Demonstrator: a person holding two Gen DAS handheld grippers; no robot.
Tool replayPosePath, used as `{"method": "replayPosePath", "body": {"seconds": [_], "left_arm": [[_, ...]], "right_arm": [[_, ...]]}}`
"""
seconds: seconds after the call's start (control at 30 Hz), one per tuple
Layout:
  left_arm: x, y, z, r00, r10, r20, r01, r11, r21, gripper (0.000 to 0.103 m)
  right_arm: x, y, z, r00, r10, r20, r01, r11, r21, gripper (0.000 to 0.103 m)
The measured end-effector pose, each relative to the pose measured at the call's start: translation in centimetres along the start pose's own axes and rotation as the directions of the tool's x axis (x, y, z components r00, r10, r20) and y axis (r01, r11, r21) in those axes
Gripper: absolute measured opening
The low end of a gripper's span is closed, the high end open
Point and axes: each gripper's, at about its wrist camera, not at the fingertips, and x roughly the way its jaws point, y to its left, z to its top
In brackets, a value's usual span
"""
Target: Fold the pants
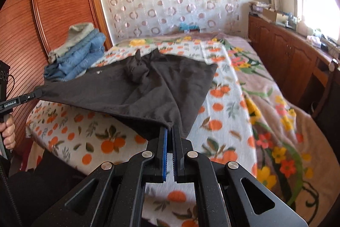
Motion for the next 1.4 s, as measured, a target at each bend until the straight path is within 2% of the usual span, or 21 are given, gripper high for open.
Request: {"method": "replayPosePath", "body": {"seconds": [0.1,0.63,0.73,0.8,0.87,0.93,0.97,1.07,1.2,1.4], "left_arm": [[0.3,0.2,-0.8,1.0,0.012,-0.01,-0.012,1.0,0.004,0.006],[-1.3,-0.2,-1.2,1.0,0.027,0.008,-0.027,0.999,0.03,0.006],[-1.7,-0.2,-1.1,0.999,0.047,0.011,-0.047,0.998,0.033,0.013],[-1.8,-0.1,-1.0,0.997,0.07,0.019,-0.07,0.997,0.037,0.024],[-2.0,0.1,-0.8,0.997,0.07,0.029,-0.071,0.997,0.034,0.029],[-2.1,0.1,-0.6,0.997,0.068,0.039,-0.069,0.997,0.033,0.038],[-2.1,0.1,-0.4,0.996,0.072,0.044,-0.074,0.997,0.037,0.049],[-2.1,-0.2,0.0,0.996,0.074,0.058,-0.077,0.996,0.054,0.05],[-1.5,-0.5,0.8,0.996,0.068,0.064,-0.073,0.995,0.065,0.067],[1.0,-1.8,3.1,0.998,0.045,0.051,-0.051,0.993,0.111,0.067]], "right_arm": [[0.8,0.0,-0.2,1.0,-0.003,-0.026,0.003,1.0,0.0,0.003],[0.0,1.2,0.0,1.0,-0.001,-0.015,0.0,1.0,-0.026,0.004],[0.0,1.4,0.0,0.999,-0.015,-0.036,0.013,0.999,-0.042,0.009],[-0.2,1.3,0.1,0.999,-0.024,-0.034,0.022,0.999,-0.039,0.01],[-0.5,1.1,0.2,0.999,-0.027,-0.029,0.027,0.999,-0.028,0.01],[-0.8,1.0,0.3,0.999,-0.032,-0.02,0.031,0.999,-0.022,0.011],[-0.9,0.9,0.4,0.999,-0.035,-0.017,0.035,0.999,-0.021,0.012],[-1.3,0.9,0.4,0.999,-0.047,-0.014,0.046,0.998,-0.03,0.013],[-2.0,0.8,0.6,0.999,-0.049,0.001,0.049,0.998,-0.044,0.022],[-1.2,0.4,2.6,0.998,-0.051,0.033,0.053,0.997,-0.055,0.037]]}}
